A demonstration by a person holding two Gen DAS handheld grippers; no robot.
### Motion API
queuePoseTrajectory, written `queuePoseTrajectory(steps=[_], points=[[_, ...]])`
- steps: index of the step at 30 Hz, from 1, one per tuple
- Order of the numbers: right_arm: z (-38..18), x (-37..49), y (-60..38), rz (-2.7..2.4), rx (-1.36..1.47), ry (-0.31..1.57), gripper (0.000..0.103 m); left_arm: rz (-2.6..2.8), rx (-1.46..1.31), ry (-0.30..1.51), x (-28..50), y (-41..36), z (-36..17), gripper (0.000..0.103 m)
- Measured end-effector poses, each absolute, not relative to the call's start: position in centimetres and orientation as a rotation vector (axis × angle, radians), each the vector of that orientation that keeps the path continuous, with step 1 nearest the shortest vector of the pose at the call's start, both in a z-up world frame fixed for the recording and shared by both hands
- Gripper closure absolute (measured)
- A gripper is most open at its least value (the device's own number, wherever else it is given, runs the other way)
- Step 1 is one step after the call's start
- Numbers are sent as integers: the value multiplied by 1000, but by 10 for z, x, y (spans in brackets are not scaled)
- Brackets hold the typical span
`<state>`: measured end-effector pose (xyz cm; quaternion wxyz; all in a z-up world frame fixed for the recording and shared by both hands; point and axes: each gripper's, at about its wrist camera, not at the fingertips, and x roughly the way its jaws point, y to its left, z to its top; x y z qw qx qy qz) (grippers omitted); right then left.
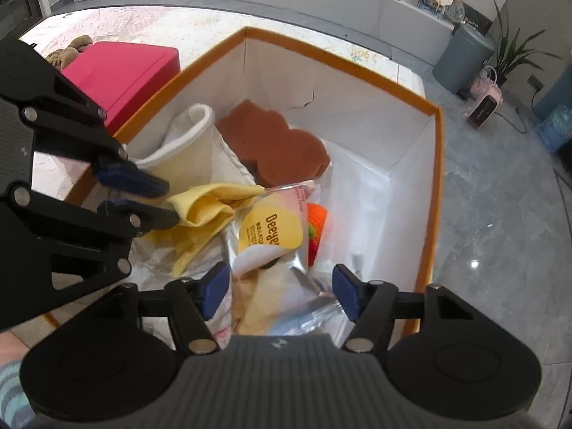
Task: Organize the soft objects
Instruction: 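Drop the yellow cloth and snack packet into the box by opening both tools, then move both tools back over the table toward the brown bear and clear bag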
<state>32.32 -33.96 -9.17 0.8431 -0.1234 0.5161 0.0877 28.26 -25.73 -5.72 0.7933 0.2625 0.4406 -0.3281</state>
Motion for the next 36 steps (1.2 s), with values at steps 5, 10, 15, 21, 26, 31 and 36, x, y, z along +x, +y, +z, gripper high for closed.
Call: queuePoseTrajectory(steps=[5, 10, 15, 21, 26, 31, 36], points=[[-81, 309, -333, 153, -305, 1061, 30, -728, 507, 882, 270, -244, -37, 58], [-72, 295, -329, 118, -323, 1026, 28, -733, 459, 798, 252, -228, -13, 58], [-59, 274, -330, 62, -285, 957, 27, -709, 372, 720, 236, -205, 7, 58], [-39, 245, -325, 26, -229, 842, 22, -642, 297, 644, 218, -167, 24, 58], [-21, 220, -313, 48, -142, 731, 22, -572, 254, 587, 202, -133, 29, 58], [-14, 204, -282, 59, -148, 637, 21, -492, 244, 566, 190, -100, 28, 58], [-19, 198, -248, 96, -114, 578, 21, -414, 223, 570, 183, -67, 19, 58]])
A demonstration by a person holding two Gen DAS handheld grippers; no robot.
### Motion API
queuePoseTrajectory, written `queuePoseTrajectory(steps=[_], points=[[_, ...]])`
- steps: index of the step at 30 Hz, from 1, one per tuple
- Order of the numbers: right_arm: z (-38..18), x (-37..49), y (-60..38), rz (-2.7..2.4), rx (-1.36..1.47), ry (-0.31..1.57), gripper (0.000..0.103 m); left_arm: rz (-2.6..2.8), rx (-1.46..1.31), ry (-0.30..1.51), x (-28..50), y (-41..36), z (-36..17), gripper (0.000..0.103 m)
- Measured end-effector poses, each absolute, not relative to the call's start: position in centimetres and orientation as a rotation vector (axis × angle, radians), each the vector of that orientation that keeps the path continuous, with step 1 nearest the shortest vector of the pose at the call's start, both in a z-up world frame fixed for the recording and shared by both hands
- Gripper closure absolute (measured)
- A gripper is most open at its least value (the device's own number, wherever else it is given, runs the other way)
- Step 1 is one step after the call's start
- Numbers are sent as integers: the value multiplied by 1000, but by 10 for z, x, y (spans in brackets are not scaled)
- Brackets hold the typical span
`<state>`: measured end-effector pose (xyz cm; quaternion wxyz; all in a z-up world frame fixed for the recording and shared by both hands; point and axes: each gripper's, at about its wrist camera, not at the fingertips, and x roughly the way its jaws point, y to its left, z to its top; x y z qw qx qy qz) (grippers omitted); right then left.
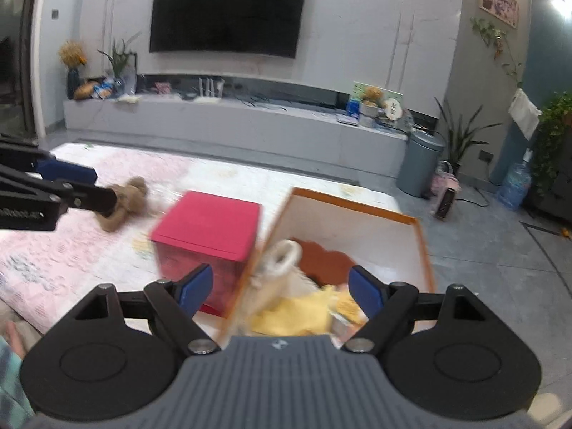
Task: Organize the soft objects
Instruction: 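Move both tools back over the table toward the brown bear and clear bag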
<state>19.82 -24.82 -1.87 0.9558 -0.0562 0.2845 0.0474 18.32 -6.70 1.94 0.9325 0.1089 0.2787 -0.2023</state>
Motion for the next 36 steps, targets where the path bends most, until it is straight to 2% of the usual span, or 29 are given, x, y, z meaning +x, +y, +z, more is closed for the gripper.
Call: queuePoseTrajectory(steps=[7, 18, 30, 33, 35, 36], points=[[-39, 199, -195, 122, -102, 508, 21, -320, 190, 601, 179, -15, 4, 58], [-70, 218, -125, 250, -17, 495, 23, -254, 122, 646, 186, 48, -17, 58], [-100, 265, -64, 365, -76, 528, 32, -256, 165, 686, 236, 87, -44, 52], [-98, 286, -53, 412, -154, 542, 33, -281, 203, 686, 257, 91, -45, 48], [-96, 307, -51, 445, -187, 571, 33, -300, 215, 686, 274, 95, -45, 37], [-94, 319, -50, 459, -201, 591, 33, -308, 219, 685, 281, 96, -44, 35]])
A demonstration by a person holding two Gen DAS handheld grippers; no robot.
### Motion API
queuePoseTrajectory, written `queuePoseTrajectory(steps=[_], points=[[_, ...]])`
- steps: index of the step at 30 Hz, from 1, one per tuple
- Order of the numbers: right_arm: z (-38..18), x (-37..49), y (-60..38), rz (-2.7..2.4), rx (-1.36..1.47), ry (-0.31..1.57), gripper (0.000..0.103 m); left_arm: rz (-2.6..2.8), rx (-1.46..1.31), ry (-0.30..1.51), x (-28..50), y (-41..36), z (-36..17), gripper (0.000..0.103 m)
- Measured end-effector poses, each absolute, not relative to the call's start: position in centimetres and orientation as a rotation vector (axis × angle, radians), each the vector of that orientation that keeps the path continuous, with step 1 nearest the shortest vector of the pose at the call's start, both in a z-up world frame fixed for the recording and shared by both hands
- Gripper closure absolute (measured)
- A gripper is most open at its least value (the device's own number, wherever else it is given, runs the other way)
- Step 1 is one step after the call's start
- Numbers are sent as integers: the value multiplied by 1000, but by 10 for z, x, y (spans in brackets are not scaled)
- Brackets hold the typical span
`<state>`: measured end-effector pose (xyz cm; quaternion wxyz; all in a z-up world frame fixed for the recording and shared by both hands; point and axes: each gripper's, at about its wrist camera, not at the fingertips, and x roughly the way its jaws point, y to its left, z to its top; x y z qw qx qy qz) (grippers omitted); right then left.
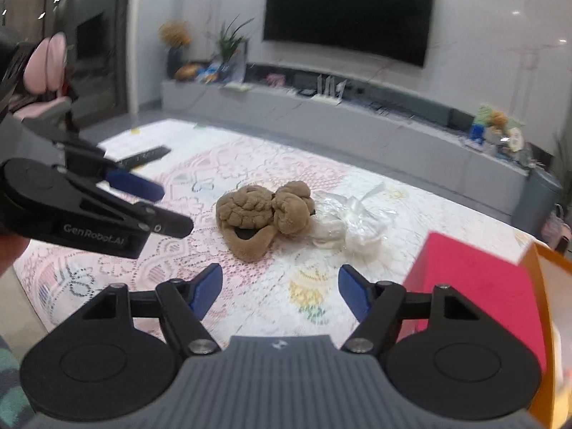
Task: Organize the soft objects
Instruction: 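Move both tools back over the table toward the brown bear and clear bag, then grasp the brown plush bear with the left tool while the right tool grasps the ribbon-tied clear bag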
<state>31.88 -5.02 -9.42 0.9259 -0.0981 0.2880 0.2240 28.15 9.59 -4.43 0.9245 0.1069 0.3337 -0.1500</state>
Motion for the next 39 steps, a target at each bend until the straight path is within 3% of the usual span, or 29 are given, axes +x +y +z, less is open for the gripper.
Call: queuePoseTrajectory(steps=[5, 9, 12, 19, 26, 34, 39], points=[[-88, 375, -48, 500, -259, 690, 33, -362, 262, 704, 322, 99, -48, 27], [-82, 414, -45, 542, -311, 787, 32, -403, 357, 743, 350, 93, -55, 27], [-83, 441, -35, 568, -401, 862, 24, -452, 408, 782, 370, 88, -59, 21], [-102, 499, -16, 603, -669, 944, 17, -459, 475, 828, 402, 80, -78, 20], [-128, 541, -8, 607, -812, 1005, 17, -470, 469, 866, 423, 83, -97, 20], [-143, 569, -7, 613, -731, 1106, 24, -485, 393, 902, 432, 88, -108, 21], [-147, 572, -5, 608, -717, 1136, 34, -474, 361, 919, 433, 86, -110, 32]])
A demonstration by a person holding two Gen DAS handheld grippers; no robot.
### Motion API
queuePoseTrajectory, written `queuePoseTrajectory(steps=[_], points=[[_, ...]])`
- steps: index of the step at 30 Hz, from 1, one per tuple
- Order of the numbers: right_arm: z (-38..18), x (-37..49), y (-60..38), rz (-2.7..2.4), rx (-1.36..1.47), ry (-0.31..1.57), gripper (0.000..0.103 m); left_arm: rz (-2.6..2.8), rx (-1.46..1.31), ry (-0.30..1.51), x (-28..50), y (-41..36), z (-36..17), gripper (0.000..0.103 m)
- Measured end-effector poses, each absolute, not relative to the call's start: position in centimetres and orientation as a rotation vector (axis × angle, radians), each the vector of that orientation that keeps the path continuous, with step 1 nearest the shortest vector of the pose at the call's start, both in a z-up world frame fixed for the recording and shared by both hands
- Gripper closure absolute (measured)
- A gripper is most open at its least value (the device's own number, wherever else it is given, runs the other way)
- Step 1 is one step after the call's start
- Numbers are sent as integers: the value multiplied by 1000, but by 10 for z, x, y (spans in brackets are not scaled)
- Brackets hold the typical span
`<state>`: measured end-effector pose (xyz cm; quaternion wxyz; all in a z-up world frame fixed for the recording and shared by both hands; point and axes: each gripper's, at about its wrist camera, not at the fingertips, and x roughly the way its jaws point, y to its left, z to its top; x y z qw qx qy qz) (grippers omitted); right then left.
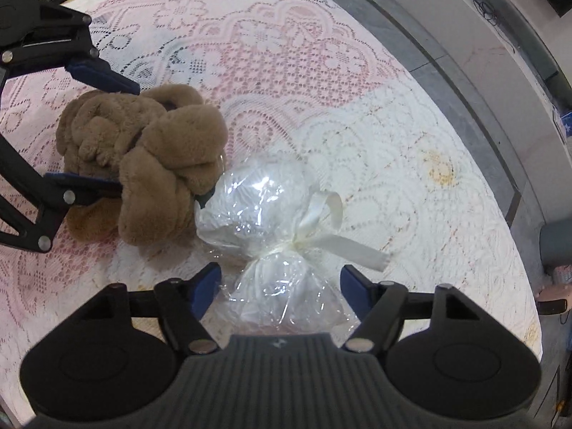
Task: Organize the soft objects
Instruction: 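Grasp the brown plush bear with the left tool while the right tool grasps the ribbon-tied clear bag, then carry the brown bear and ribbon-tied bag over the orange-rimmed box with both tools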
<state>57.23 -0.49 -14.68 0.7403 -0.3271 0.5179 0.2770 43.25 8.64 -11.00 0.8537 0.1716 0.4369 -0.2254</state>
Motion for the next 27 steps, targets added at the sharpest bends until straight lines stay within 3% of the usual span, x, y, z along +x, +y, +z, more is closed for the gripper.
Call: queuePoseTrajectory(steps=[2, 5, 8, 13, 27], points=[[-149, 572, -5, 609, -723, 1151, 45, -461, 367, 921, 431, 84, -110, 41], [-152, 568, -3, 595, -760, 1144, 51, -430, 376, 915, 427, 79, -109, 52], [-152, 563, 0, 570, -786, 1125, 57, -394, 376, 903, 422, 79, -105, 57], [-132, 553, -8, 557, -729, 1089, 62, -325, 323, 857, 406, 86, -85, 57], [-53, 457, -37, 575, -430, 932, 62, -102, 156, 742, 307, 105, -10, 57]])
